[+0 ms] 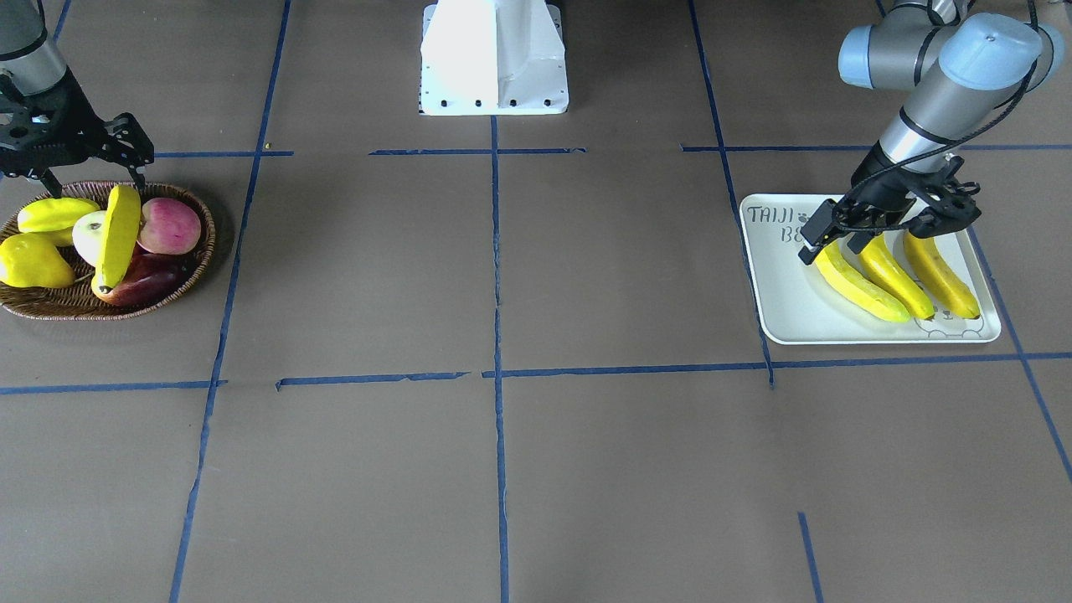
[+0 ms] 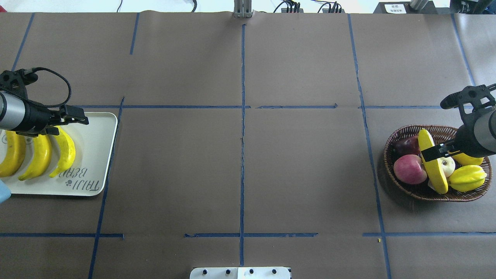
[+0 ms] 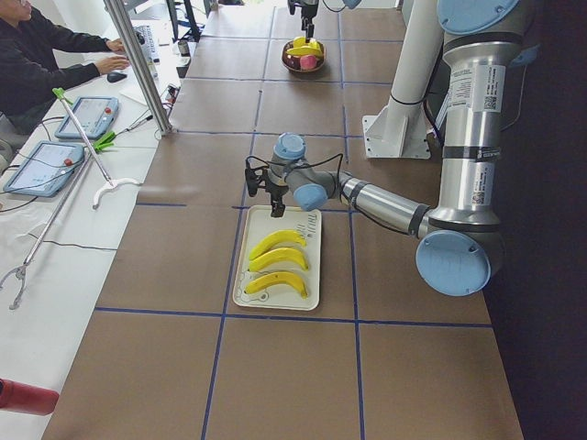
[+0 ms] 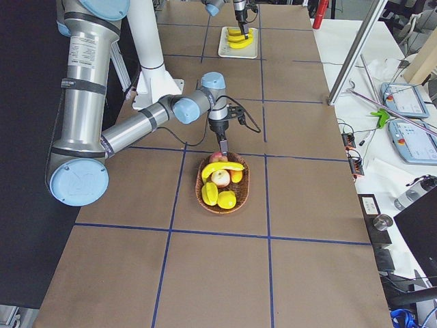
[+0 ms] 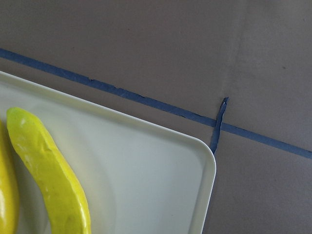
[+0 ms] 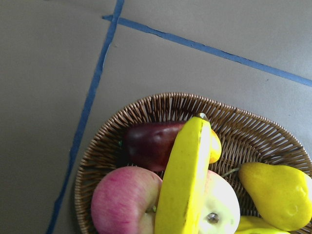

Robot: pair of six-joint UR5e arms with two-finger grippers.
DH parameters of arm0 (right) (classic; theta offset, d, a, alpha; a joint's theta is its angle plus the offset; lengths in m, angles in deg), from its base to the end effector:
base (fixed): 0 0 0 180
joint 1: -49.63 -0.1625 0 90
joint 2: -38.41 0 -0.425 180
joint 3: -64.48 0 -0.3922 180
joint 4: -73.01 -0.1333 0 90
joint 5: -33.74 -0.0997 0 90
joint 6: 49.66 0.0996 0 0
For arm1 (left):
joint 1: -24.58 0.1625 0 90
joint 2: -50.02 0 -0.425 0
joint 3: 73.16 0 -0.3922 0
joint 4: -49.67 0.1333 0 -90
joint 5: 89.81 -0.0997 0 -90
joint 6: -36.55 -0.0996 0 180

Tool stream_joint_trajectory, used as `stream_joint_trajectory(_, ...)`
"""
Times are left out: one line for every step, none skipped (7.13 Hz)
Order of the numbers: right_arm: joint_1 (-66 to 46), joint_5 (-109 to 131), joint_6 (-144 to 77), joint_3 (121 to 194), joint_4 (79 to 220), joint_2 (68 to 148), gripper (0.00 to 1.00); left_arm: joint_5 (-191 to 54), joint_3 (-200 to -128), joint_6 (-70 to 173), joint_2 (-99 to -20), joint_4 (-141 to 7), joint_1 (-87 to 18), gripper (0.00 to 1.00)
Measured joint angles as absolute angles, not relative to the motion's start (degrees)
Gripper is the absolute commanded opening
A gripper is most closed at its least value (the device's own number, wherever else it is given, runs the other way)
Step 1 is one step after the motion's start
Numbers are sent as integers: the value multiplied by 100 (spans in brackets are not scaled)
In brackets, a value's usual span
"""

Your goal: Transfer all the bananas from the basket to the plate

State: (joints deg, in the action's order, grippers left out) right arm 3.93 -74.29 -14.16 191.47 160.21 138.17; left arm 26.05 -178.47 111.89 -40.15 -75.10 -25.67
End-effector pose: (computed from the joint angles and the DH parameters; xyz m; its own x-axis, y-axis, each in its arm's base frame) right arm -0.2133 -0.3653 0.4340 0.8171 -0.2711 0.5088 0.1599 0.9545 0.2518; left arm 0.2582 -0.4510 0.4635 0.5164 -0.2647 -0.8144 0.3584 0.9305 -0.0752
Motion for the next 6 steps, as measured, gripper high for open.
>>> stream_joint_trajectory(630,-7197,-1513,19140,16032,13918,100,2607,-17834,11193,-4016,-7512,-2556,100)
stream_joint_trajectory(796,-7088,-1647,19123,16035,13982,100,2605,-17811,11195,-4016,-7515,-2549,100)
stream_joint_trajectory(897,-7051,-1793,19104,16033,14036,100,2605,-17788,11196,-4016,-7521,-2546,100)
stream_joint_trajectory(1022,-7018,-1872,19069,16024,14063,100,2609,-17770,11194,-4022,-7527,-2544,100)
stream_joint_trajectory(1148,-6952,-1897,18991,16010,14053,100,2613,-17759,11190,-4032,-7529,-2543,100)
stream_joint_trajectory(1234,-6881,-1904,18914,15995,14039,100,2617,-17756,11188,-4045,-7530,-2543,100)
